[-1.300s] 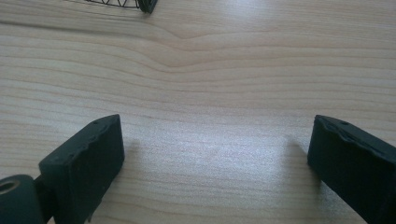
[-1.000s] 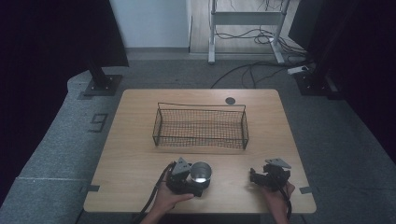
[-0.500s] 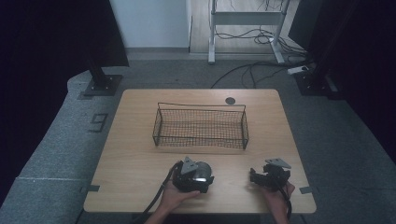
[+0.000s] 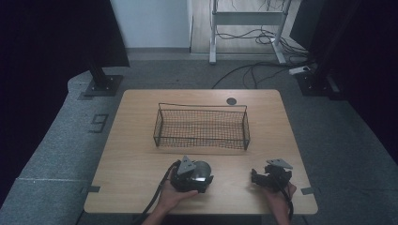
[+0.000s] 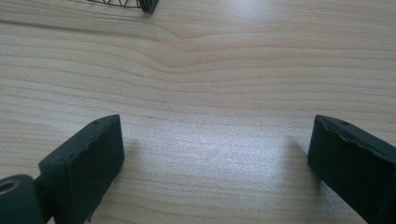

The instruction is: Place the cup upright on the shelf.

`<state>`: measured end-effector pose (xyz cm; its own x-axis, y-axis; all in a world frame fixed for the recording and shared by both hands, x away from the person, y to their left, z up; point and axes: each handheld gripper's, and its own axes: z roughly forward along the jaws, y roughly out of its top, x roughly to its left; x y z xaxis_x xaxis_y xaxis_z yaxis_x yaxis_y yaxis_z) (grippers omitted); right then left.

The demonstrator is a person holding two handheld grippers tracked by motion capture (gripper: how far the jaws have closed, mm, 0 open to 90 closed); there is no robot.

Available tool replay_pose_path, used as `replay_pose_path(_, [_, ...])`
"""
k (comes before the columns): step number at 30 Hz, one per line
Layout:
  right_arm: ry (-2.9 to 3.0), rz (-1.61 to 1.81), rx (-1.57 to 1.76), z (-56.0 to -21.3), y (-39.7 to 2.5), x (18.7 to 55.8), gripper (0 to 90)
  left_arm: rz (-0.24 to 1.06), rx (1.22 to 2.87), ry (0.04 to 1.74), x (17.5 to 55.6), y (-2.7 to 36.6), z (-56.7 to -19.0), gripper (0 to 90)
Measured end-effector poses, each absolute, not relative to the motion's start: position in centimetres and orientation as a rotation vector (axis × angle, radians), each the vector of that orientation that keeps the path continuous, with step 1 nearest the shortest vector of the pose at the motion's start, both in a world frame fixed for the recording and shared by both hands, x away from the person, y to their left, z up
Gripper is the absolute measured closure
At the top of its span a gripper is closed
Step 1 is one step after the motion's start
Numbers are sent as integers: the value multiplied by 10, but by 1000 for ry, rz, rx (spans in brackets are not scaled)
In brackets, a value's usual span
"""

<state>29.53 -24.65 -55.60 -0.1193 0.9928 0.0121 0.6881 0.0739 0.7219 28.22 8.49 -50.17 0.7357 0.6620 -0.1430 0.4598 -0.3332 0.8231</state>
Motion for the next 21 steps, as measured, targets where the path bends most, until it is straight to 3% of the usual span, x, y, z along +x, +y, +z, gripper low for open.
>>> replay_pose_path(21, [1865, 808, 1660, -556, -247, 296, 36, 304, 1932, 863, 297, 103, -471, 143])
